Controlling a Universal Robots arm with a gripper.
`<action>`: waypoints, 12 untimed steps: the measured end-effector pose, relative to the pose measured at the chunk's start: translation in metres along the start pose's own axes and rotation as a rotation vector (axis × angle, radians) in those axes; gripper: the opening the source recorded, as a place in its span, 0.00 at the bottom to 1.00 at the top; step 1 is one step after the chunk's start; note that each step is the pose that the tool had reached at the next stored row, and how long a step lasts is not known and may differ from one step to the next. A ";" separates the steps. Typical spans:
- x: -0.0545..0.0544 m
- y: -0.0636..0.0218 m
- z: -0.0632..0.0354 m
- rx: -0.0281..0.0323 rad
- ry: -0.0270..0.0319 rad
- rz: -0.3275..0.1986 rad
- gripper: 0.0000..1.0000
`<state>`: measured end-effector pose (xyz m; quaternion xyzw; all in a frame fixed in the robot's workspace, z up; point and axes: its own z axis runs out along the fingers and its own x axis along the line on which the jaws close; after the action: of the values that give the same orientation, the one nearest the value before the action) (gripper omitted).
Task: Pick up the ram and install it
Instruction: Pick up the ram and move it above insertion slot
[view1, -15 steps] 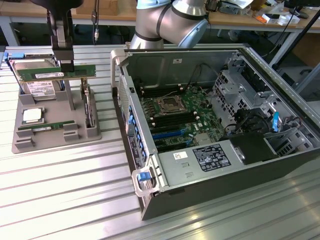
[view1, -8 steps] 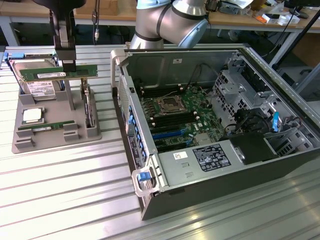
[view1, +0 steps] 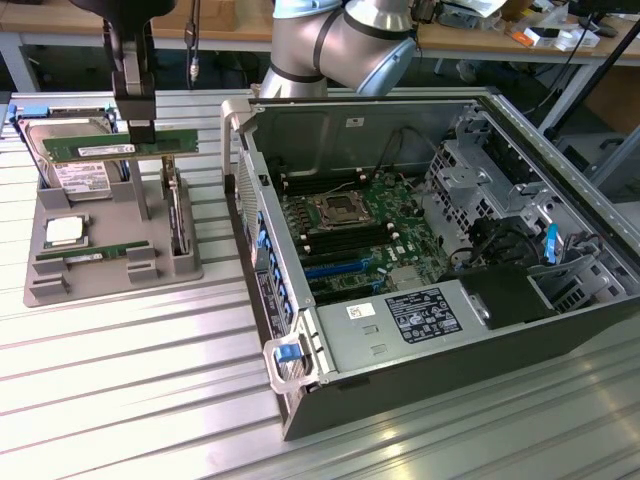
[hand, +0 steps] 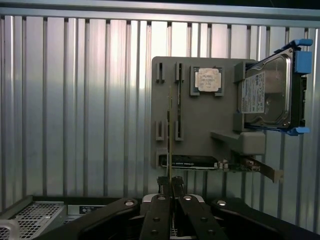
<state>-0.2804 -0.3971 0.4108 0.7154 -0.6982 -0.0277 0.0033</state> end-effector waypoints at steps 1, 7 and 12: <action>0.000 -0.0005 0.0000 0.0000 0.0000 0.000 0.12; 0.000 -0.0039 -0.0002 -0.0001 0.0001 0.000 0.12; 0.000 -0.0056 -0.0003 0.0000 0.0000 0.000 0.12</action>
<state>-0.2747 -0.3971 0.4108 0.7154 -0.6982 -0.0277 0.0033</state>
